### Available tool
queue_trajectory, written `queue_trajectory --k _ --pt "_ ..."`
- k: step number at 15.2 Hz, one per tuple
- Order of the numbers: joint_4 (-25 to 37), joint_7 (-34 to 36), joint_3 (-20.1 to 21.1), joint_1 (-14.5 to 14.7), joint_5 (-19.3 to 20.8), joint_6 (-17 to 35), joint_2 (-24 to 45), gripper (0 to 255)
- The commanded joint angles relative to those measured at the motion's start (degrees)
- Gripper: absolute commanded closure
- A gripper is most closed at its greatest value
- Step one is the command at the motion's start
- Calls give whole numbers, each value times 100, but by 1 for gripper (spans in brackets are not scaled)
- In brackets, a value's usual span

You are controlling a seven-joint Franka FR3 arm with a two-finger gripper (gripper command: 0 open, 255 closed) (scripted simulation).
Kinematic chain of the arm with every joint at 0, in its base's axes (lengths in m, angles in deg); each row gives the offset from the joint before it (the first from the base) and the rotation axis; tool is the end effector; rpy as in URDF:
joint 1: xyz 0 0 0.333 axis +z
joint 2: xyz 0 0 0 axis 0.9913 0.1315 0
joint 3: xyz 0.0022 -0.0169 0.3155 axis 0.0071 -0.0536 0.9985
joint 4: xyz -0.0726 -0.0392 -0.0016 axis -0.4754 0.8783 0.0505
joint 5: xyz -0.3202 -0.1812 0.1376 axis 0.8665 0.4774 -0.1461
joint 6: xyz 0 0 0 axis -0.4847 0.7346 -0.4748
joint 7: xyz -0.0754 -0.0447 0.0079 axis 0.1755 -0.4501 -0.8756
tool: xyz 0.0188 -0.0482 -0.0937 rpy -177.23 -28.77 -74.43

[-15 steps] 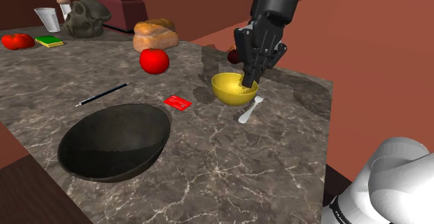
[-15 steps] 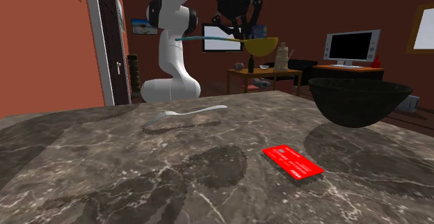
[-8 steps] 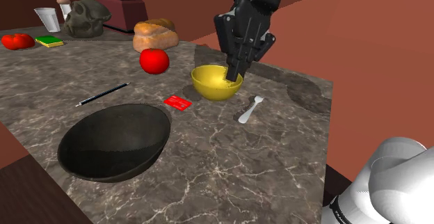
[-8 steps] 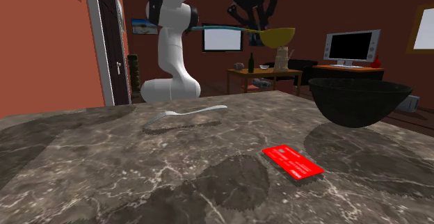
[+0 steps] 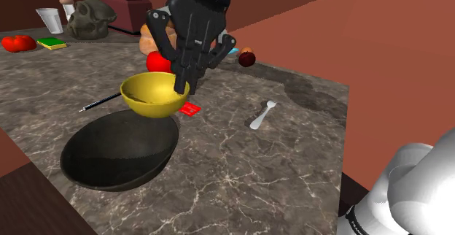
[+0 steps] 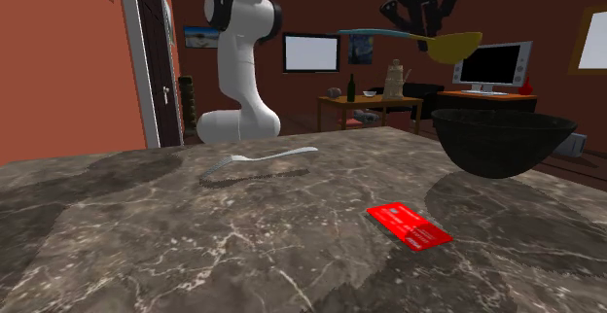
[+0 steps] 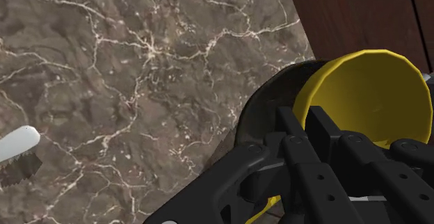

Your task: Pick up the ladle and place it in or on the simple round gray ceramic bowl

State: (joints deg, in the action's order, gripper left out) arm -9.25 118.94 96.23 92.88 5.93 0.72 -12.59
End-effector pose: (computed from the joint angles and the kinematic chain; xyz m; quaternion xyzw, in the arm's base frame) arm 0.3511 0.3624 0.7060 -0.9809 0.0390 0.0846 0.1706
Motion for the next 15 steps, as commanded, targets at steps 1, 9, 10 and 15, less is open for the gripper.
queue_trajectory --k 1,9,10,15 --pt "493 323 223 84 216 42 453 255" --pt "3631 1895 900 1446 1997 -325 3112 255" --pt "3399 1836 852 1400 1910 -196 3004 255" --pt "2457 1608 836 1142 1654 360 2620 255"
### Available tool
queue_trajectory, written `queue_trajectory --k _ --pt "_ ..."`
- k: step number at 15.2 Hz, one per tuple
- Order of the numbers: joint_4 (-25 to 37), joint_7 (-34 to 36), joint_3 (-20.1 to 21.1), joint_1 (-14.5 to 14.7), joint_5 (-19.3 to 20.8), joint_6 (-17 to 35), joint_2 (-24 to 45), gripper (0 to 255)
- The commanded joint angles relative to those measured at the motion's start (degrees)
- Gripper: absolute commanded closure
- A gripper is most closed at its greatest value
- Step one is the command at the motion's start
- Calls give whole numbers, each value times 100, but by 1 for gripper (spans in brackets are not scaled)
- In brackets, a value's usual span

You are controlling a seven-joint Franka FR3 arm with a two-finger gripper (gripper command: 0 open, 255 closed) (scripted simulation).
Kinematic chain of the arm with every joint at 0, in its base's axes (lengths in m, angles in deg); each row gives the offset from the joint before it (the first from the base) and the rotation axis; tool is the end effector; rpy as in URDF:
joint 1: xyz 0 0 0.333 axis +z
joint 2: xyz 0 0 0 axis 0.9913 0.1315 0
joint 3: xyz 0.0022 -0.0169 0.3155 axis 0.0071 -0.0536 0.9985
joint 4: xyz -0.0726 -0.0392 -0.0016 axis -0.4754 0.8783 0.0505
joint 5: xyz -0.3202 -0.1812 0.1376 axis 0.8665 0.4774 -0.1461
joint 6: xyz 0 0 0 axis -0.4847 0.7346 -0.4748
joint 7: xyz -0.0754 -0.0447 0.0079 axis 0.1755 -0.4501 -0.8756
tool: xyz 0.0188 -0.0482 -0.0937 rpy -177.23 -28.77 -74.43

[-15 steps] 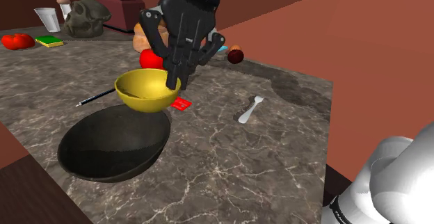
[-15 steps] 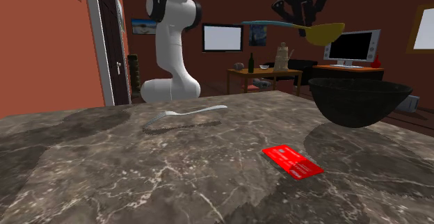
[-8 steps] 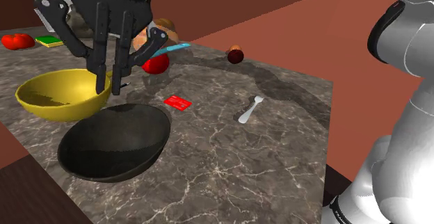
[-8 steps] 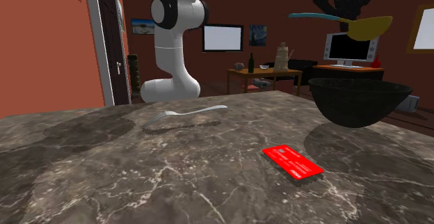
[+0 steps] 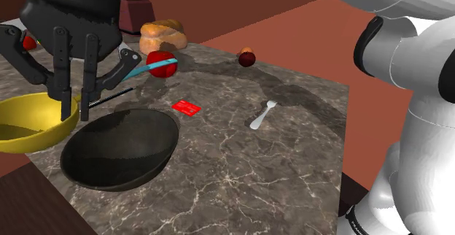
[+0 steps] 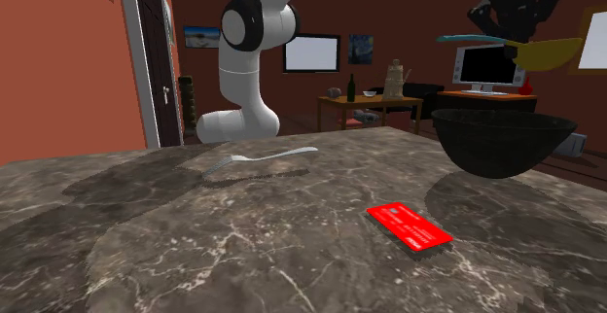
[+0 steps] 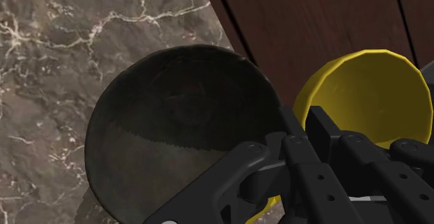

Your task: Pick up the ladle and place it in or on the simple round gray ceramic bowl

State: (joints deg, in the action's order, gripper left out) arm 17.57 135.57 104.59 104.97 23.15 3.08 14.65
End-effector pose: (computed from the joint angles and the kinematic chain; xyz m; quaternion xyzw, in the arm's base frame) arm 0.3839 0.4950 0.6929 -0.9807 0.0401 0.0847 0.1713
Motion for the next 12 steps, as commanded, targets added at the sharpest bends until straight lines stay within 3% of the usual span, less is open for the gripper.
queue_trajectory --k 1,12 --pt "-384 -96 -2 -106 -107 223 -164 255" --pt "-1720 -471 -27 -347 -411 1124 -587 255"
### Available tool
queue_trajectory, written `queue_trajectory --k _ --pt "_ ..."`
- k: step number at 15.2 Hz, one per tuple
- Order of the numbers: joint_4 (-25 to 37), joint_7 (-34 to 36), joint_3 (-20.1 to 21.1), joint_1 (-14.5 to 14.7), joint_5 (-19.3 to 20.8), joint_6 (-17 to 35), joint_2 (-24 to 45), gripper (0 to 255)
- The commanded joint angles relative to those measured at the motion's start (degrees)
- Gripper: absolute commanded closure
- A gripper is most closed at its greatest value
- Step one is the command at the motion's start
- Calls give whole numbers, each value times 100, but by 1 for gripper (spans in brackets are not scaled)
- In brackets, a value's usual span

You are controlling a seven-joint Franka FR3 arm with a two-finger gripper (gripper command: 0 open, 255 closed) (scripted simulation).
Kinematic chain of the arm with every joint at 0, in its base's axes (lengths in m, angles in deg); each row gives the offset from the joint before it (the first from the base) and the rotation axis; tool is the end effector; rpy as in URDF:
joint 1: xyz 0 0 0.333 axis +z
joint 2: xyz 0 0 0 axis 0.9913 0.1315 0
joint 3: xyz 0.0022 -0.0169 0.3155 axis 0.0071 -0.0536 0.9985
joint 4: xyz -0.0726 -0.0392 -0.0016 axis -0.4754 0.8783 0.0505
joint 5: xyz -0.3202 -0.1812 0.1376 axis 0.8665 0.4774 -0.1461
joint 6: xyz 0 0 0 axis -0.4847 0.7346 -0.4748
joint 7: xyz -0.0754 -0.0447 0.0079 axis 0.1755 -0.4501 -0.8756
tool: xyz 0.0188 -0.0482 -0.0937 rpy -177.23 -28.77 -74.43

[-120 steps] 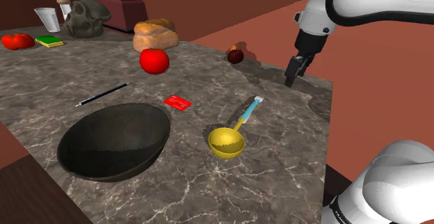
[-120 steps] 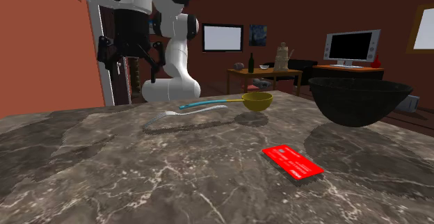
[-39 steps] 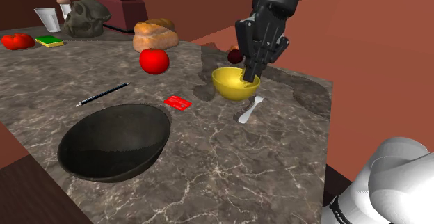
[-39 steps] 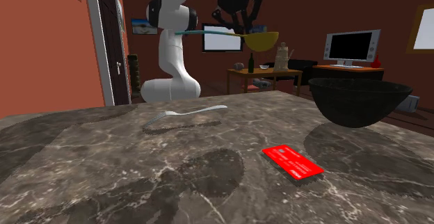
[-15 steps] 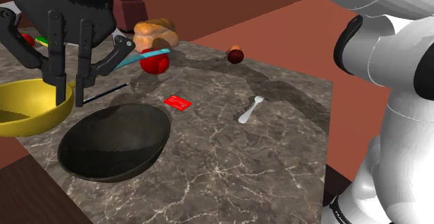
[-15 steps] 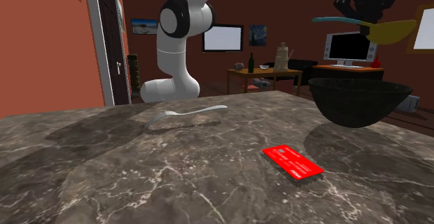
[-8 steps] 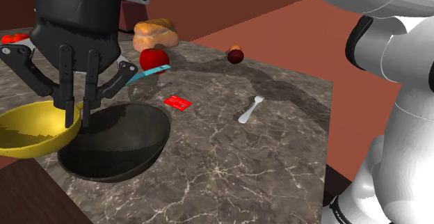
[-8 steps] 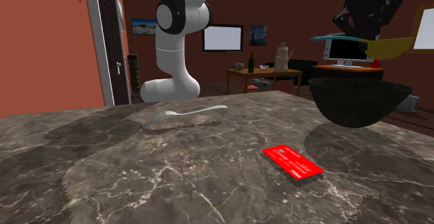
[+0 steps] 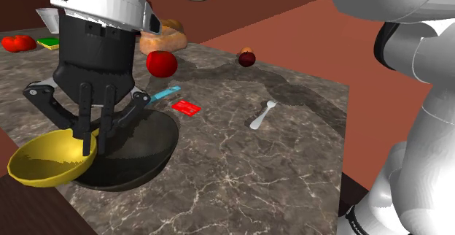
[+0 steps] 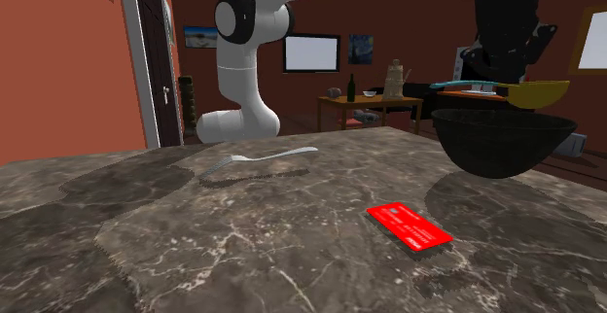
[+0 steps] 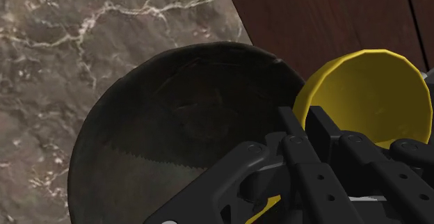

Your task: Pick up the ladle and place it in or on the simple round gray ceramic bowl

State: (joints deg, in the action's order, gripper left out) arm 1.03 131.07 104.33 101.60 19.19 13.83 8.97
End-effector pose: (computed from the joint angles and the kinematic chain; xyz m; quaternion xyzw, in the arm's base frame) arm 0.3833 0.4942 0.6303 -0.9807 0.0403 0.0848 0.1712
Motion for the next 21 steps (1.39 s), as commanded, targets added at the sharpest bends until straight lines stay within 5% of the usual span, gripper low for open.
queue_trajectory --k 1,7,8,13,17,21 --pt "-66 -21 -2 -10 -15 49 -20 255" --pt "-66 -21 -2 -10 -14 49 -19 255" --pt "-65 -21 -2 -10 -14 49 -19 0" --pt "-65 -21 -2 -10 -14 49 -19 0" --pt "798 61 -35 -42 57 -714 110 0" --pt "798 61 -35 -43 57 -714 110 0"
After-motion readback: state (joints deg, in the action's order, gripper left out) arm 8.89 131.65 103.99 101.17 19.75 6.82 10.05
